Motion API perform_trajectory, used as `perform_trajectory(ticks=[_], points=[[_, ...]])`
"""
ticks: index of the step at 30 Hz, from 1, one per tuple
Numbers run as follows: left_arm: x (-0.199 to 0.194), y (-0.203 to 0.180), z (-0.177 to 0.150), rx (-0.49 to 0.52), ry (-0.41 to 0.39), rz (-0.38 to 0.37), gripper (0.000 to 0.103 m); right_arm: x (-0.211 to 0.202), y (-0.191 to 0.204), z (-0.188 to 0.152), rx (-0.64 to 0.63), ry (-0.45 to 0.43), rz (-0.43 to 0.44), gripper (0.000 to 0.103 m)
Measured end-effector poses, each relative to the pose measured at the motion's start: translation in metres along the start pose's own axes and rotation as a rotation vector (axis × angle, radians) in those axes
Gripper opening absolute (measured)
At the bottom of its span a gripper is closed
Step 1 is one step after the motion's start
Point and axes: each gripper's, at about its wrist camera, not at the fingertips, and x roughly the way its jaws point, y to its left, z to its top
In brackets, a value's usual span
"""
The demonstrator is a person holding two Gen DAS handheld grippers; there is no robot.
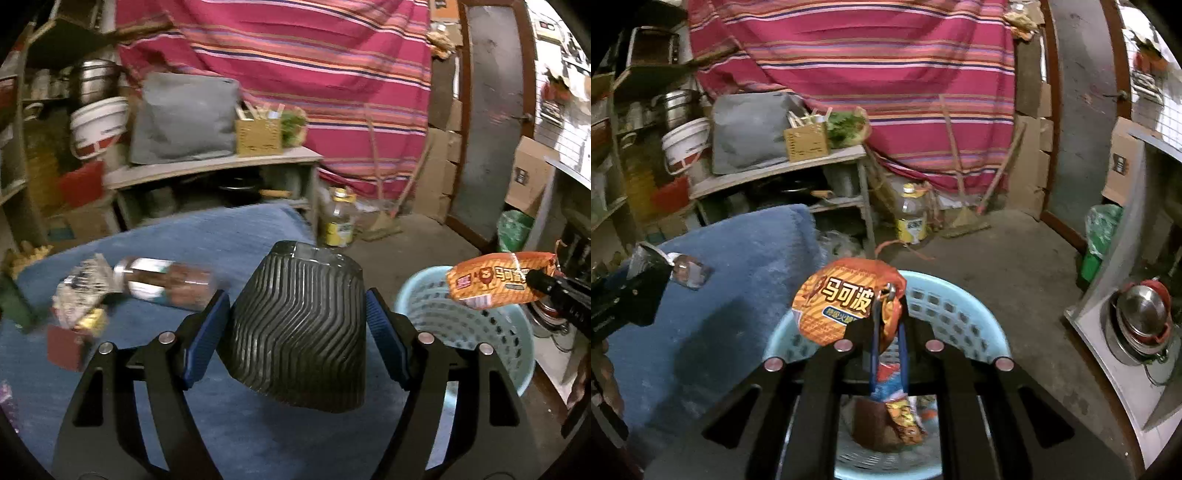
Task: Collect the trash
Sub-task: 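Carry both items over the basket while the left tool opens, dropping the cup, then open the right tool to drop the orange snack bag into the basket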
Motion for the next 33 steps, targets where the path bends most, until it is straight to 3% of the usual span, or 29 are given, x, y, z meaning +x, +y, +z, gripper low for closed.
perform_trajectory(ticks=[11, 19, 21, 27, 33], points=[[0.033, -0.080, -0.006, 0.078, 0.029, -0.077, 0.073, 0.014, -0.050, -0.013, 0.054, 0.049, -0.059, 0.009], [0.047, -0.112, -0.003, 0.103, 0.041, -0.126, 0.074, 0.019, -0.062, -0.015, 0.076, 0.066, -0.069, 0.009], [0.049, -0.117, -0.002, 0.108, 0.048, -0.137, 0.079, 0.019, -0.062, -0.015, 0.079, 0.067, -0.069, 0.009], [0.042, -0.114, 0.005, 0.108, 0.028, -0.125, 0.086, 0.024, -0.059, -0.014, 0.079, 0.080, -0.063, 0.009], [0.033, -0.078, 0.009, 0.068, 0.012, -0.065, 0.093, 0.034, -0.042, -0.014, 0.056, 0.107, -0.054, 0.009]])
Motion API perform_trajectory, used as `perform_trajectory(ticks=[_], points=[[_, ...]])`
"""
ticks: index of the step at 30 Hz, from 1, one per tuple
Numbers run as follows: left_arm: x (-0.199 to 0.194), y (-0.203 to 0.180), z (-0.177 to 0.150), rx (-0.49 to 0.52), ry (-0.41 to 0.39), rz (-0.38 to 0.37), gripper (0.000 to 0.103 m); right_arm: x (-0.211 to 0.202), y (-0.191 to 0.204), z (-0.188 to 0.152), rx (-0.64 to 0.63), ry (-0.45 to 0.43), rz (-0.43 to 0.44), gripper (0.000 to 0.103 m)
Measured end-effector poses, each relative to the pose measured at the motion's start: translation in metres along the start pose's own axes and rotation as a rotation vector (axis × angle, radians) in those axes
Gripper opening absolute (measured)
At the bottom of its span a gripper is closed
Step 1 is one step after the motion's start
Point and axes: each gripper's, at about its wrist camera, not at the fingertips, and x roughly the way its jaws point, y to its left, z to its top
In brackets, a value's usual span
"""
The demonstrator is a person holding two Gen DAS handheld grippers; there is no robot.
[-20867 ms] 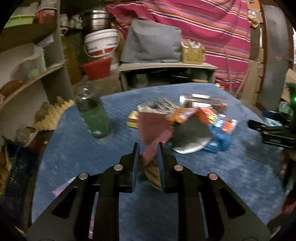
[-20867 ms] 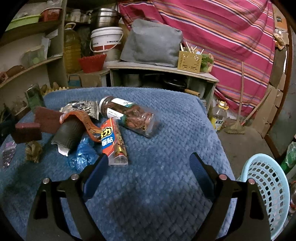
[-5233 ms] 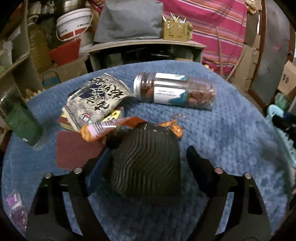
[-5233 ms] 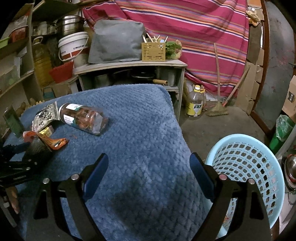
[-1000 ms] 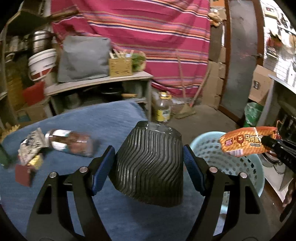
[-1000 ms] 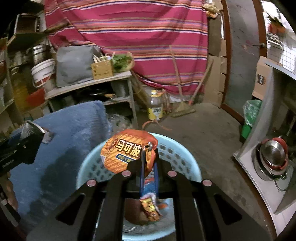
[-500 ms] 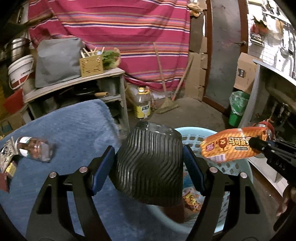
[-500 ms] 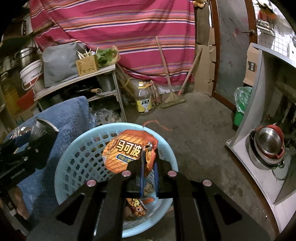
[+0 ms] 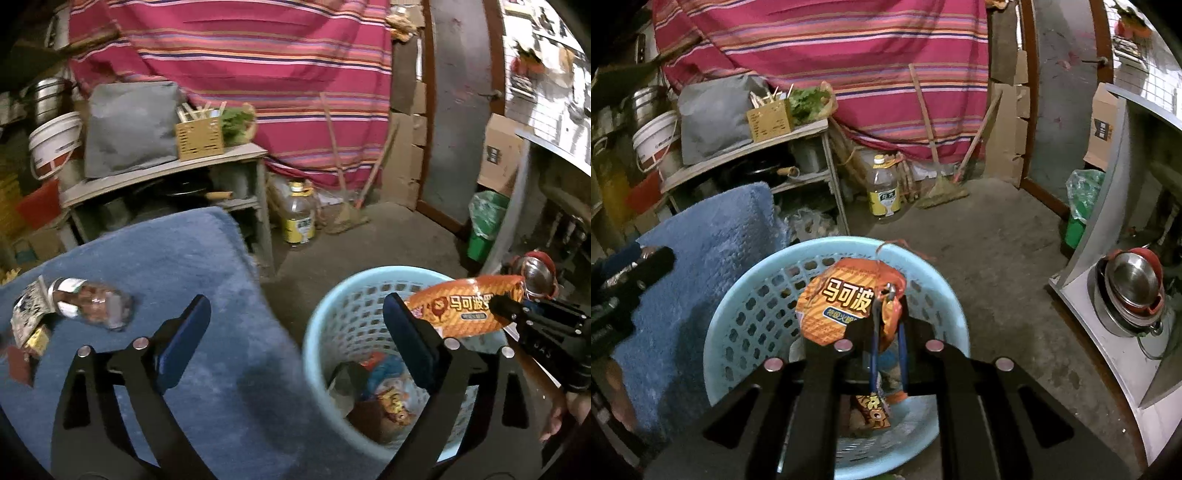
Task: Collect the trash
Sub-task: 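Open the right tool to drop the orange snack bag into the basket, then move both tools back over the trash on the table, then grasp the reddish-brown scouring pad with the left tool and lift it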
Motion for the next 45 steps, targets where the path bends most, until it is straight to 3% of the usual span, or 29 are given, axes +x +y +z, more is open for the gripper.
perform_trajectory(ticks=[4, 6, 7, 8, 13, 17, 22, 27, 38, 45], points=[[-0.009, 0.029, -0.001, -0.027, -0.007, 0.046, 0.096, 0.011, 0.012, -0.002, -0.006, 0.042, -0.002, 0.011], [-0.014, 0.043, -0.001, -0.032, -0.009, 0.073, 0.096, 0.017, 0.017, -0.002, 0.007, 0.058, -0.008, 0.033], [-0.017, 0.051, -0.002, -0.034, -0.009, 0.085, 0.096, 0.020, 0.019, -0.002, 0.014, 0.067, -0.009, 0.062], [-0.019, 0.058, -0.003, -0.034, -0.010, 0.098, 0.096, 0.022, 0.021, -0.003, 0.021, 0.070, -0.011, 0.070], [-0.032, 0.095, -0.008, -0.044, -0.010, 0.172, 0.097, 0.027, 0.034, -0.003, 0.033, 0.080, -0.039, 0.071], [-0.046, 0.131, -0.016, -0.068, -0.003, 0.213, 0.097, 0.012, 0.054, 0.002, 0.021, 0.012, -0.025, 0.081], [-0.062, 0.184, -0.031, -0.092, 0.001, 0.287, 0.097, -0.004, 0.091, 0.006, -0.018, -0.067, 0.030, 0.086], [-0.062, 0.234, -0.054, -0.173, 0.040, 0.305, 0.097, -0.008, 0.142, 0.004, -0.052, -0.097, 0.111, 0.087], [-0.065, 0.306, -0.091, -0.215, 0.101, 0.381, 0.097, 0.004, 0.247, -0.013, -0.203, -0.071, 0.190, 0.088], [-0.049, 0.351, -0.101, -0.291, 0.176, 0.354, 0.097, 0.020, 0.282, -0.021, -0.260, -0.028, 0.200, 0.093]])
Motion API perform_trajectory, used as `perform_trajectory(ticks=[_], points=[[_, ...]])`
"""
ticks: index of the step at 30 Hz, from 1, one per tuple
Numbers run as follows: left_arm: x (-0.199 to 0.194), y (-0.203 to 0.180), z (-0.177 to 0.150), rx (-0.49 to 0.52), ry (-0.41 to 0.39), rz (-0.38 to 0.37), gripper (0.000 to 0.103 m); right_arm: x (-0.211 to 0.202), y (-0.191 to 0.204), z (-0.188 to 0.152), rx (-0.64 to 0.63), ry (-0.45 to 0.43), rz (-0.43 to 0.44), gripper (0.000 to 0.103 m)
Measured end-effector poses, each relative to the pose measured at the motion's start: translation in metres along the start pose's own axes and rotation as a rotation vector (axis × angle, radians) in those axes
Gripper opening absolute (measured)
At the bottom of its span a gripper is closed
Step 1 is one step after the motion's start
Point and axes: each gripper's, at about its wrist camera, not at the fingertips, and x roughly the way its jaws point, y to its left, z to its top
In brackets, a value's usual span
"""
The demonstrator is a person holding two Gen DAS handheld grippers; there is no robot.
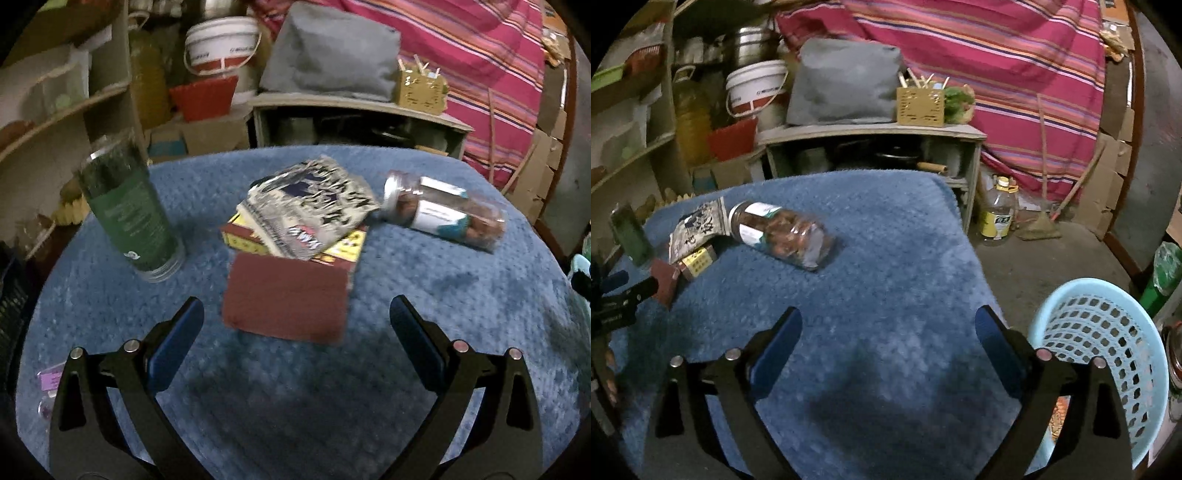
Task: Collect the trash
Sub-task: 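Grasp the reddish-brown scouring pad with the left tool and lift it, then grasp the black-and-white printed snack packet with the right tool while the left tool holds the pad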
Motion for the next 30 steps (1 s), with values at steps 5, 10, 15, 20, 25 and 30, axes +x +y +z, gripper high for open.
perform_trajectory(ticks=[5, 10, 15, 20, 25, 30], points=[[0.024, 0.014, 0.006, -0.025, 0.057, -0.017, 0.097, 0.014, 0.011, 0.003, -0.006, 0.027, -0.012, 0.096], [0.040, 0.012, 0.008, 0.005, 0.096, -0.042, 0.097, 0.025, 0.018, 0.008, -0.023, 0.040, -0.036, 0.097], [0.053, 0.000, 0.007, 0.066, 0.134, -0.036, 0.096, 0.034, 0.023, 0.012, -0.004, 0.053, -0.026, 0.098], [0.044, 0.003, 0.007, 0.065, 0.113, -0.053, 0.085, 0.041, 0.030, 0.014, 0.025, 0.067, 0.005, 0.098], [-0.009, 0.015, 0.005, 0.079, -0.006, -0.005, 0.085, 0.044, 0.054, 0.019, 0.025, 0.061, 0.070, 0.098], [-0.050, 0.059, 0.005, 0.018, -0.104, 0.062, 0.085, 0.037, 0.103, 0.022, -0.061, 0.017, 0.111, 0.098]])
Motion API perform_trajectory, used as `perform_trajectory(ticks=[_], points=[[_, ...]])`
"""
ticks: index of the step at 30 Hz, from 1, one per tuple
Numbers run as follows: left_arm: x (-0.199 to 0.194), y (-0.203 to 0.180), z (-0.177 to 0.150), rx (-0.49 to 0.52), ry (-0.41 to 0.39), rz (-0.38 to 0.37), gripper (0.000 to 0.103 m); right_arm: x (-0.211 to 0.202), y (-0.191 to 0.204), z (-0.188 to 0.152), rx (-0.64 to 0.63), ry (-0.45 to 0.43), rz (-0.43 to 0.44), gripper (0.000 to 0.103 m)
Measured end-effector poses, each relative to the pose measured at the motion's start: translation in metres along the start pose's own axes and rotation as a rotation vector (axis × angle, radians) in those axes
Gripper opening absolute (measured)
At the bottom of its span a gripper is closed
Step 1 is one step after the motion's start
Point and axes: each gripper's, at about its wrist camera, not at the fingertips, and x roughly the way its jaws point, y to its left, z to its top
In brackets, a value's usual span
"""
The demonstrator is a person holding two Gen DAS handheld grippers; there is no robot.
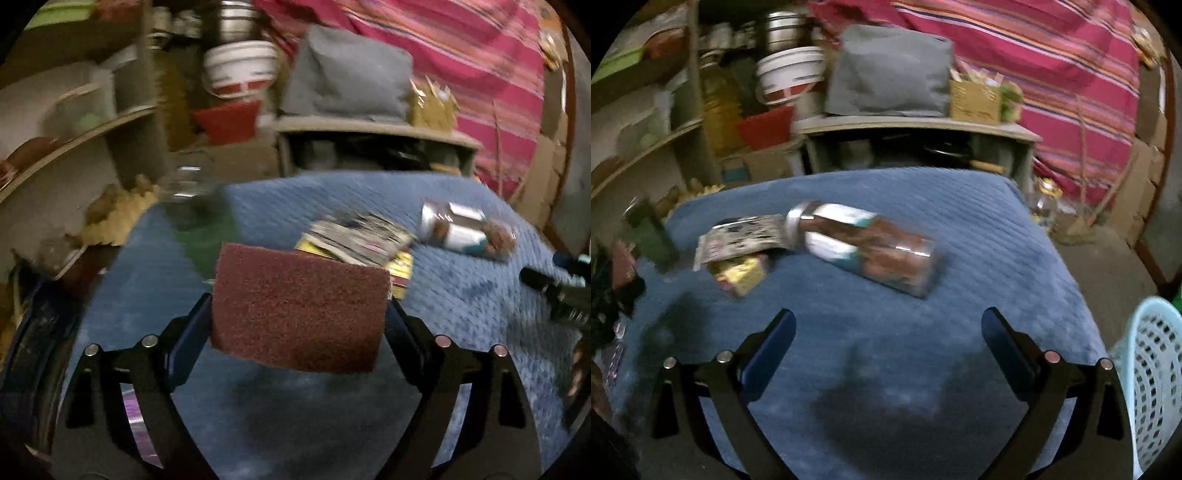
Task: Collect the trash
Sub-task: 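Grasp the black-and-white printed snack packet with the right tool while the left tool holds the pad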
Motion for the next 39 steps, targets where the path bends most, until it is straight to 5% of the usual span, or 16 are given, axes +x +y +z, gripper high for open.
perform_trajectory(ticks=[12, 24, 30, 39], points=[[-0.031, 0.105, 0.006, -0.144, -0.079, 0.083, 0.085, 0.032, 0.113, 0.015, -0.265, 0.010, 0.031, 0.098], [-0.051, 0.139, -0.002, -0.185, -0.111, 0.126, 0.085, 0.061, 0.157, 0.032, -0.381, -0.007, 0.024, 0.097], [-0.049, 0.141, -0.002, -0.182, -0.114, 0.128, 0.085, 0.075, 0.162, 0.040, -0.406, 0.008, 0.055, 0.081], [-0.031, 0.140, -0.002, -0.191, -0.090, 0.136, 0.085, 0.087, 0.169, 0.042, -0.439, 0.051, 0.138, 0.032]])
